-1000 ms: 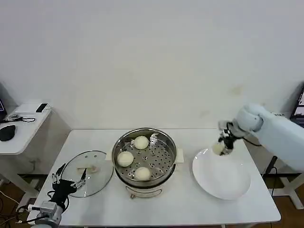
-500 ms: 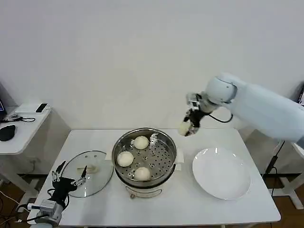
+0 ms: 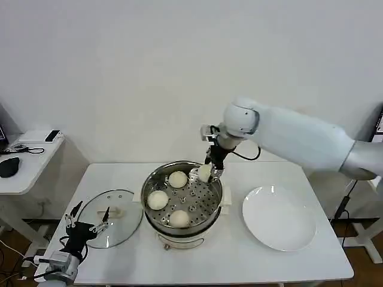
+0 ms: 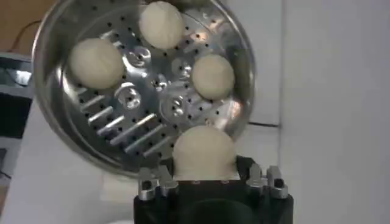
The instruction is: Take steamed baozi put them in steamer then cover it.
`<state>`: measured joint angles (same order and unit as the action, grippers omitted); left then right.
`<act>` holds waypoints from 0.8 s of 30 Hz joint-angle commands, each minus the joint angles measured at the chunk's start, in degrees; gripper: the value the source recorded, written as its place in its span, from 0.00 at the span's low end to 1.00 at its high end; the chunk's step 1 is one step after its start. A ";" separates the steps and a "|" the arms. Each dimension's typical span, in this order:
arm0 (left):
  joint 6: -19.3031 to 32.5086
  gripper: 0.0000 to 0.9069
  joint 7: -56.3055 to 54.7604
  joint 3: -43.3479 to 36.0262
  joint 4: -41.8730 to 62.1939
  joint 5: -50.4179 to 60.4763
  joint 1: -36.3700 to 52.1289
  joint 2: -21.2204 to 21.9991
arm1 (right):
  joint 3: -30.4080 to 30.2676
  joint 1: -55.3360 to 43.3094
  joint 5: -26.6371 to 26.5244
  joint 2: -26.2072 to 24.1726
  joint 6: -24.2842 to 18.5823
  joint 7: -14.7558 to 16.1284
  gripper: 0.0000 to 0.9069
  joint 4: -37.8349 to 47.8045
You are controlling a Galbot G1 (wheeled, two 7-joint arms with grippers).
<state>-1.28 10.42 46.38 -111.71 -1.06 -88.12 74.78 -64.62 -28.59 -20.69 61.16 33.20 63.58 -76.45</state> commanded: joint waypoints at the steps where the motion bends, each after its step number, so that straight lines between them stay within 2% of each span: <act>1: 0.05 1.00 0.00 0.03 -0.10 -0.14 -0.14 0.02 | -1.83 1.67 -2.29 6.19 1.00 -0.51 0.74 1.74; 24: 0.33 1.00 0.07 0.05 0.58 -0.45 -0.23 -0.26 | -2.38 6.18 1.22 5.95 2.57 -1.82 0.74 3.53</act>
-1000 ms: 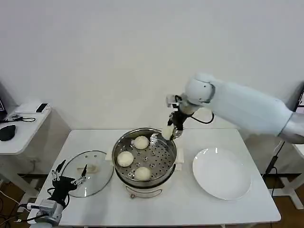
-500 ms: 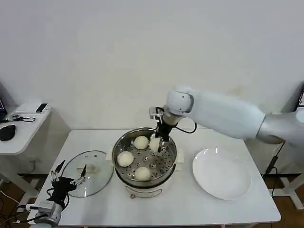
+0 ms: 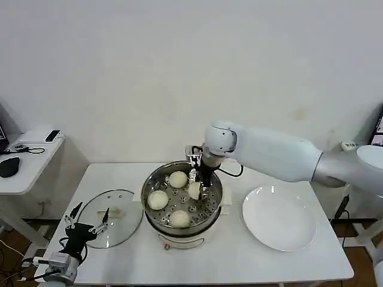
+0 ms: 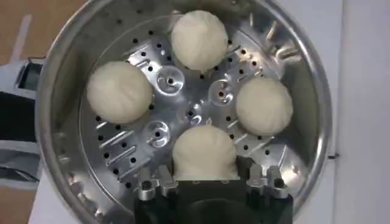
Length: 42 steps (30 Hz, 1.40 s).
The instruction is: Take steamed baozi put them in steamer then cover it.
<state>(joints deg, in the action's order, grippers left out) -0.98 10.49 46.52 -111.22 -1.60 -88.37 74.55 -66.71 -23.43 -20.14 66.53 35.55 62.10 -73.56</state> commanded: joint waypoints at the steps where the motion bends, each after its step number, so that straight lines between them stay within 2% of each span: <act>1: 0.03 1.00 0.01 -0.11 0.09 0.07 0.01 0.00 | -0.27 1.04 0.75 0.57 0.22 -0.36 0.74 0.66; 2: 0.03 1.00 0.00 -0.11 0.11 0.07 0.04 0.01 | -0.24 1.12 0.69 0.54 0.21 -0.65 0.84 0.66; 3: 0.03 1.00 0.00 -0.12 0.14 0.09 0.08 0.05 | -0.11 1.25 0.43 0.53 0.21 -1.25 1.00 0.66; 10: 0.04 1.00 0.04 -0.18 0.19 0.14 0.06 0.07 | 1.41 1.77 -0.71 0.52 0.94 -2.49 1.00 0.64; 16: 0.04 1.00 0.12 0.00 0.07 0.12 -0.16 0.15 | 3.13 -0.08 -1.91 -2.80 0.68 -1.70 1.00 -1.43; 18: 0.01 1.00 0.16 0.06 -0.03 0.12 -0.17 0.14 | 5.31 -0.95 -3.12 -5.16 0.06 -0.93 1.00 -2.72; 21: -0.01 1.00 0.18 0.07 0.04 0.09 0.00 0.26 | 11.91 0.09 -6.69 -9.00 -0.90 -1.11 1.00 -3.22; 23: -0.03 1.00 0.02 0.03 0.26 0.07 0.27 0.96 | 19.76 2.82 -8.71 -11.54 -1.73 -3.07 1.00 -2.69; 25: -0.04 1.00 -0.22 -0.23 0.33 0.12 0.30 1.20 | 25.99 4.75 -11.00 -13.18 -6.32 -8.46 1.00 -2.52; 26: -0.05 1.00 -0.46 -0.44 0.29 0.23 0.24 1.23 | 27.23 5.90 -11.36 -13.77 -7.25 -10.04 1.00 -2.56; 27: -0.10 1.00 -0.80 -0.66 0.23 0.31 0.17 1.28 | 32.26 8.10 -11.36 -14.56 -9.45 -12.53 1.00 -2.66; 28: -0.11 1.00 -1.13 -0.81 0.13 0.42 0.07 1.43 | 33.95 8.91 -11.31 -14.95 -10.37 -14.61 1.00 -2.79; 29: -0.11 1.00 -1.38 -0.88 -0.08 0.55 -0.07 1.65 | 37.92 11.16 -11.49 -15.51 -12.05 -18.85 1.00 -3.05; 31: -0.15 1.00 -1.42 -0.91 -0.82 0.70 -0.64 1.92 | 42.14 14.11 -13.43 -16.15 -15.53 -25.20 1.00 -3.25; 32: -0.15 1.00 -1.51 -0.91 -1.12 0.75 -0.95 1.92 | 43.75 15.65 -14.60 -16.45 -16.91 -29.89 1.00 -3.47; 33: -0.16 1.00 -1.64 -0.84 -1.43 0.98 -1.13 1.98 | 46.99 18.04 -14.82 -16.51 -18.18 -33.01 1.00 -3.83; 36: -0.38 1.00 -1.84 -0.23 -2.48 1.77 -1.82 2.08 | 61.71 28.09 -15.44 -17.26 -18.86 -38.67 1.00 -7.01; 38: -0.45 1.00 -1.74 0.05 -3.19 1.96 -2.42 1.92 | 64.69 31.50 -15.36 -18.01 -18.84 -41.25 1.00 -10.15; 39: -0.43 1.00 -1.79 0.18 -3.45 1.98 -2.71 1.77 | 70.12 37.82 -15.38 -18.92 -19.37 -44.44 1.00 -14.47; 42: -0.27 1.00 -2.12 0.25 -3.32 2.19 -2.78 1.85 | 81.04 52.10 -14.83 -19.36 -20.70 -47.48 1.00 -20.47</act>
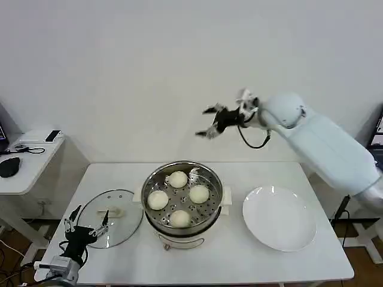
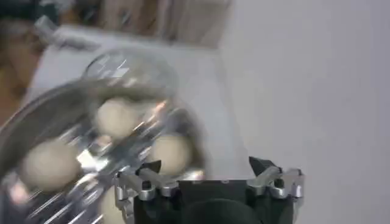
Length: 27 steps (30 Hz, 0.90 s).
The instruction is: Take steamed baozi put them in steamer then cover it.
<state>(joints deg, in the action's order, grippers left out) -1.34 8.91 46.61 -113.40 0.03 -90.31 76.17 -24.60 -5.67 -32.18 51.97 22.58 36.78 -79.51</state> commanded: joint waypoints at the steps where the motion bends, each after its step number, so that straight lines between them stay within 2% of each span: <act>1: 0.22 1.00 -0.81 0.10 -0.97 0.60 -0.73 0.30 | 42.56 37.74 -2.88 -4.76 -8.69 -22.80 1.00 -16.00; 3: 0.29 1.00 -1.38 -0.02 -0.79 0.89 -0.41 0.80 | 47.39 44.47 -2.60 -4.31 -10.83 -23.36 1.00 -17.94; 6: 0.22 1.00 -2.17 -0.29 -0.73 2.38 -0.11 1.76 | 54.43 56.59 -2.51 -0.52 -13.69 -26.14 1.00 -20.65; 9: 0.36 1.00 -2.45 -0.70 -0.80 4.14 -0.25 2.31 | 58.38 64.63 -2.17 2.90 -17.39 -26.00 1.00 -22.34; 13: 0.61 1.00 -2.49 -0.99 -0.93 4.78 -0.26 2.31 | 63.50 72.18 -2.03 7.35 -18.84 -25.32 1.00 -24.64; 19: 0.66 1.00 -3.66 -1.53 -1.18 7.96 0.18 2.59 | 65.74 79.90 -1.75 15.54 -22.67 -26.02 1.00 -25.69; 23: 2.11 1.00 -6.12 -1.86 -0.46 18.91 0.38 1.83 | 65.14 83.31 -0.50 19.83 -24.46 -26.78 1.00 -26.34; 27: 2.85 1.00 -8.91 -1.70 -0.03 31.81 -0.03 1.05 | 64.45 84.27 0.27 20.69 -24.81 -26.93 1.00 -27.43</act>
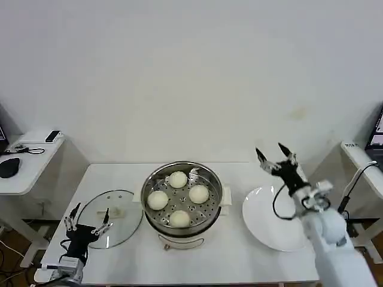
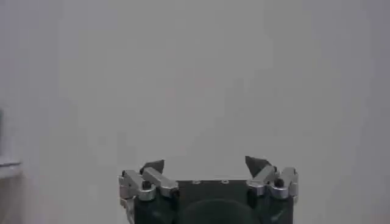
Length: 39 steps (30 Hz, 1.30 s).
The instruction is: Take steamed baozi put them in steamer then cover it.
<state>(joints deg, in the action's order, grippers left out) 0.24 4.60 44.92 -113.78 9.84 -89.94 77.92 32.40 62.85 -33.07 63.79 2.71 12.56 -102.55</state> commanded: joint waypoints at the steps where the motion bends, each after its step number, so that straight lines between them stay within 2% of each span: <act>1: 1.49 1.00 -5.58 -0.07 0.62 26.29 -0.46 -0.92 | 7.41 15.73 1.76 8.89 -4.93 -2.75 1.00 -4.45; 4: 2.39 1.00 -10.41 -0.87 2.58 41.59 -0.28 -1.42 | 7.30 15.70 2.22 8.78 -4.87 -3.10 1.00 -4.78; 11: -0.50 1.00 -16.39 -5.22 8.05 59.77 0.90 -2.28 | 7.85 15.93 2.50 8.89 -4.75 -3.65 1.00 -6.23; 17: 0.91 1.00 -9.93 -6.03 11.85 60.00 2.55 -3.13 | 7.93 15.91 2.36 8.92 -4.15 -3.66 1.00 -6.68; 39: 1.36 1.00 -8.32 -5.60 19.94 57.69 10.11 -4.18 | 9.91 16.61 3.37 12.49 -4.34 -3.62 1.00 -7.45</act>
<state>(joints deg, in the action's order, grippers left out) 1.61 -3.90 39.49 -96.84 65.47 -83.13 74.03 41.29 78.83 -30.00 74.85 -1.40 9.00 -109.81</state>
